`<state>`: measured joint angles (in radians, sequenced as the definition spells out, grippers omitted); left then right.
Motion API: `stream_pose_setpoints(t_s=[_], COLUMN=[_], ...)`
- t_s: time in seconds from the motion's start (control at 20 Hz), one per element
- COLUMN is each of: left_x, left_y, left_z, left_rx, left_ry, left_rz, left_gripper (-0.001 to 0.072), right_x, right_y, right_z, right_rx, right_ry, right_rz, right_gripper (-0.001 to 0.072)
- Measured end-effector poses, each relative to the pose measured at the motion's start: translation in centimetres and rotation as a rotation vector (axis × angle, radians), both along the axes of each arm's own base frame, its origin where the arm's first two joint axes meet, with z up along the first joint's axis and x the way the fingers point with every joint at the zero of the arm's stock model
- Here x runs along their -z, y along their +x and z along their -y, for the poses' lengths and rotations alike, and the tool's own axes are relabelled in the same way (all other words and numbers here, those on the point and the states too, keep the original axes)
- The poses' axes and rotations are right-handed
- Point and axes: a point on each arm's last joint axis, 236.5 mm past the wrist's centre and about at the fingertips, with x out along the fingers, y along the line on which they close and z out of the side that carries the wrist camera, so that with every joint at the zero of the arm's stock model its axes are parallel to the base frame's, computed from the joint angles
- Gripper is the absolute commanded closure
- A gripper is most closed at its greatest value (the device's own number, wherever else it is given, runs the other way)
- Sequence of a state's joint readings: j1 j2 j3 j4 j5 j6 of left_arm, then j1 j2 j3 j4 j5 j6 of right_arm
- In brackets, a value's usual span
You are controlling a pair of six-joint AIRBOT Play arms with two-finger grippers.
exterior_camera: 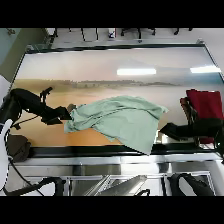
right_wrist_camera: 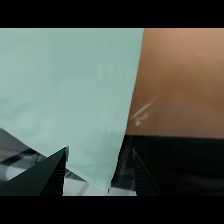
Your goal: Fold the shirts.
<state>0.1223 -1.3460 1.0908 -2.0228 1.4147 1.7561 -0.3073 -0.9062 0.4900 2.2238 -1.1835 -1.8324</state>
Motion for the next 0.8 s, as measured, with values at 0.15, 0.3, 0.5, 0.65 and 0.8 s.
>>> stream_pose_setpoints(t_s=[0.15, 0.3, 0.5, 0.65, 0.8], left_x=[2.3, 4.1, 6.5, 7.4, 7.3], left_y=[-0.9, -0.5, -0.2, 0.4, 1.2], left_z=[-0.5, -0.7, 0.4, 1.1, 0.3], left_rx=[-0.046, -0.088, -0.079, -0.064, -0.045], left_ry=[0.034, 0.049, 0.057, 0.069, 0.109], left_rz=[0.037, 0.073, 0.065, 0.086, 0.114], left_gripper=[0.0225, 0.0225, 0.0226, 0.0414, 0.0691], right_x=[1.9, 2.9, 3.3, 3.4, 3.6], right_y=[-2.7, -4.1, -4.5, -4.5, -4.5], right_z=[-1.6, -2.5, -2.9, -3.0, -3.1], right_rx=[0.019, 0.027, 0.038, 0.044, 0.040], right_ry=[0.046, 0.078, 0.094, 0.098, 0.099], right_rz=[-0.023, -0.041, -0.041, -0.039, -0.044], right_gripper=[0.0240, 0.0241, 0.0242, 0.0242, 0.0242])
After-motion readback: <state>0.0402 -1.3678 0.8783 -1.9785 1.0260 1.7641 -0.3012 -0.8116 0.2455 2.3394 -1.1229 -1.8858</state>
